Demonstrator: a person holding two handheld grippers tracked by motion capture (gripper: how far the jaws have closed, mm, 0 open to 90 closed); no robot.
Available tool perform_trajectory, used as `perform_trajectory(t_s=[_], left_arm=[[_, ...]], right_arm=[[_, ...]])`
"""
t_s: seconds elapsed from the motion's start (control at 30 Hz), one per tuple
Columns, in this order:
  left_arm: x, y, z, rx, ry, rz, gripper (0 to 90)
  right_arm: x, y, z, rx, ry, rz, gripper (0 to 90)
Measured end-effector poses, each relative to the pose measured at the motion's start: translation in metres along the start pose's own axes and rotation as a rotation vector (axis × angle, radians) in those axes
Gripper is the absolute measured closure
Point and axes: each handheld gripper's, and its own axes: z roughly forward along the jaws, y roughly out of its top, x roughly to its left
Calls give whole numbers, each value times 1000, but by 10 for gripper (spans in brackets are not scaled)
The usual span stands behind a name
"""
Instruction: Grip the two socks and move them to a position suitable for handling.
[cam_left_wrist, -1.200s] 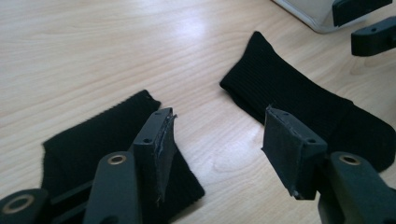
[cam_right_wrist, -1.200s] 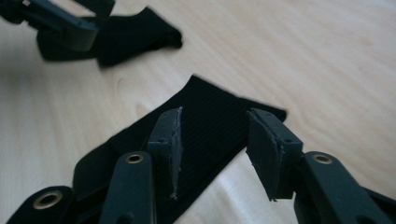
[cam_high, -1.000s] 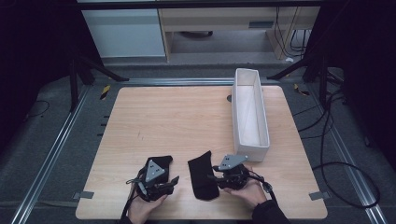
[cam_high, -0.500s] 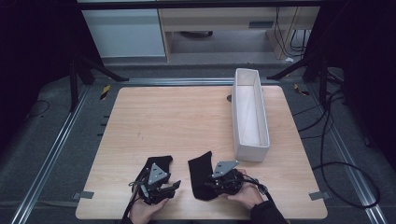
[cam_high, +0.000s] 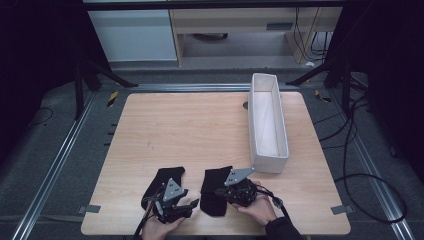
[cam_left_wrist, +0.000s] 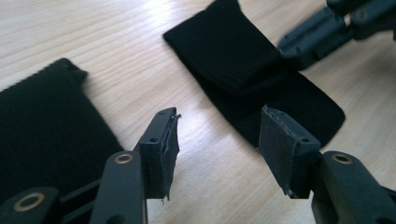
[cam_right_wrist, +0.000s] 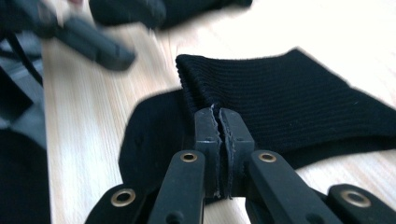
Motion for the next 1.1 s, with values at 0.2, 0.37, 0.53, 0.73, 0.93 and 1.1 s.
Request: perform_trajectory(t_s=[0.2, 0.37, 0.53, 0.73, 0.93, 1.1], left_arm=[[-10, 2, 11, 27, -33, 21, 452], [-19, 4, 21, 54, -48, 55, 501], [-24, 3, 28, 86, -55, 84, 651], [-22, 4, 28, 86, -77, 94, 861], [-20, 4, 21, 77, -118, 97, 873], [-17, 1, 16, 90, -147, 123, 874]], right_arm=[[-5, 8, -5, -88, -23, 58, 871], [-7, 13, -7, -122, -38, 80, 871], [-9, 15, -6, -127, -47, 97, 871], [-11, 19, -10, -145, -69, 104, 871], [-19, 32, -16, -167, -142, 108, 871], [-28, 44, -14, -149, -221, 134, 871]])
